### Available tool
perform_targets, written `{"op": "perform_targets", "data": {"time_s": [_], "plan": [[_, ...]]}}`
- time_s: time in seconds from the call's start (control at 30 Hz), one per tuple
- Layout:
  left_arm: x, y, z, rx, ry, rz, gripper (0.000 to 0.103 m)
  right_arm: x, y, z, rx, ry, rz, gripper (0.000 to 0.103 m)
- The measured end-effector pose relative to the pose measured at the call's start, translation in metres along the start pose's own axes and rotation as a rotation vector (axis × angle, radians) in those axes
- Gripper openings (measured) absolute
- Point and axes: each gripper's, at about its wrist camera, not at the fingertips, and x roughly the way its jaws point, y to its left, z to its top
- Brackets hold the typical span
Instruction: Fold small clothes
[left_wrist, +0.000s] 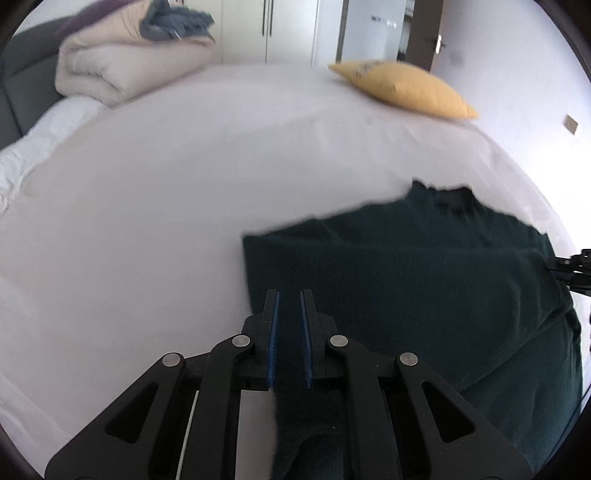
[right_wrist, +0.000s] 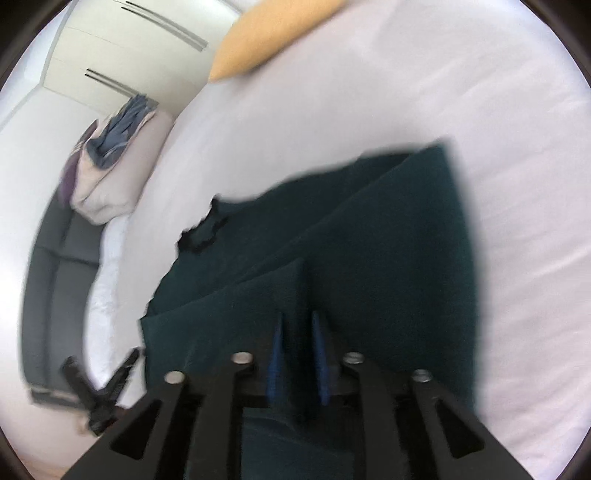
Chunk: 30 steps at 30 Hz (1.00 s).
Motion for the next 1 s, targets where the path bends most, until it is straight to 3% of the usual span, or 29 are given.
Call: {"op": "perform_targets", "data": {"time_s": [0.07,0.13,0.23,0.27,0.4,0.5,0.57,0.67,0.83,1.0], "plan": [[0.006,-0.001,0.006,0.008,0.018,0.007,0.010,-0.018,0.008,0.001,-0.021,-0.070,-0.031,0.028],[0.015,-0.003,0.007,0.015,0.045,0.018,0.010,-0.021,0.024,0.001,-0.046,-0.067,0.057,0.028],[0.039,-0.009,0.002,0.031,0.115,0.024,0.010,-0.004,0.055,-0.005,-0.105,-0.011,0.197,0.028],[0.041,-0.011,-0.001,0.036,0.099,0.031,0.010,0.007,0.061,-0.006,-0.101,0.019,0.241,0.028],[0.045,-0.011,-0.001,0.042,0.093,0.019,0.010,0.050,0.052,-0.011,-0.029,0.104,0.247,0.028],[0.044,0.003,0.001,-0.007,0.092,-0.052,0.010,0.061,0.028,-0.017,0.028,0.115,0.277,0.010],[0.037,0.022,0.003,-0.096,0.084,-0.137,0.010,0.057,0.015,-0.020,0.046,0.113,0.281,0.000],[0.031,0.046,0.012,-0.202,0.067,-0.195,0.010,0.050,0.001,-0.023,0.065,0.113,0.298,0.000],[0.062,0.065,0.033,-0.352,0.143,-0.426,0.010,0.051,-0.012,-0.027,0.127,0.103,0.350,0.000],[0.087,0.063,0.024,-0.379,0.193,-0.471,0.010,0.050,-0.013,-0.027,0.115,0.099,0.361,0.000]]}}
